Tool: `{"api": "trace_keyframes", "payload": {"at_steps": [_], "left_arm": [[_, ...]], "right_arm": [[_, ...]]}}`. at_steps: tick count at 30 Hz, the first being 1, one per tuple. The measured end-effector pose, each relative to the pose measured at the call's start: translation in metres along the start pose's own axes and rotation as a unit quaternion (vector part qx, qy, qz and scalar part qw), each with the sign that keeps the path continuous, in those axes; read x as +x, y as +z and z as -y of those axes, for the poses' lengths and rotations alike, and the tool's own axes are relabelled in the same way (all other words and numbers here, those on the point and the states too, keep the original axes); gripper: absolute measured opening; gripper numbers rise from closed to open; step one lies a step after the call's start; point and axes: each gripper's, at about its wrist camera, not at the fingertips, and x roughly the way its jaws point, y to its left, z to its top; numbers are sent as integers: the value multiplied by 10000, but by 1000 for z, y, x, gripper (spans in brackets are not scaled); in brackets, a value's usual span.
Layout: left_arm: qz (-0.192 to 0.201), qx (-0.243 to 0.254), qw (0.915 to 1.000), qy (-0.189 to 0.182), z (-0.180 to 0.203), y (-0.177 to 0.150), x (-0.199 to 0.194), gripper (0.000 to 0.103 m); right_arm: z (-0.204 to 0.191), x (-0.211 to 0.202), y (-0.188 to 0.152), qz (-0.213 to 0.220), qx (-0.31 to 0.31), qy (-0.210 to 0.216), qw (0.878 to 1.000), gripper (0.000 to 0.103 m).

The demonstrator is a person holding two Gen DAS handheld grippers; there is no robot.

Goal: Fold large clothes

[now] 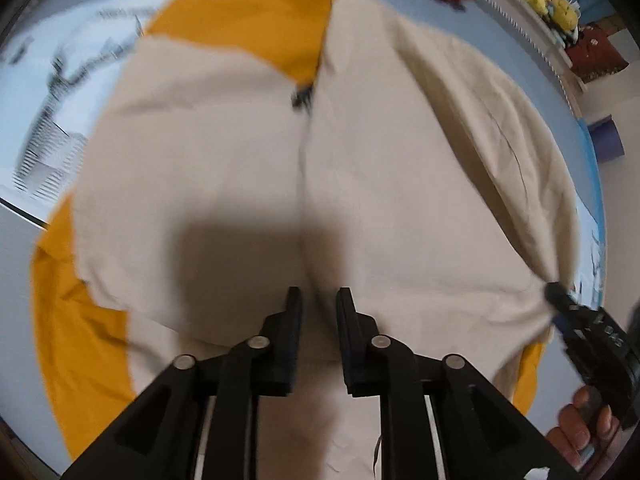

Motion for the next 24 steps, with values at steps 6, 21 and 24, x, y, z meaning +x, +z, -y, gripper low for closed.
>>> {"api": "trace_keyframes", "payload": {"at_steps": [6,21,24], "left_arm": [[710,791,9937,-357,38,-12,-25,22],[-437,1482,9878,175,73,-26,48,23],[-611,1406,9880,168,82,-30,59,28]], "right_arm": [[-35,-33,3,968,-671,72,9930,36],[-2,4,5,87,2,-16,10000,38],[40,34,-5,-633,977,-138,9931,38]]}}
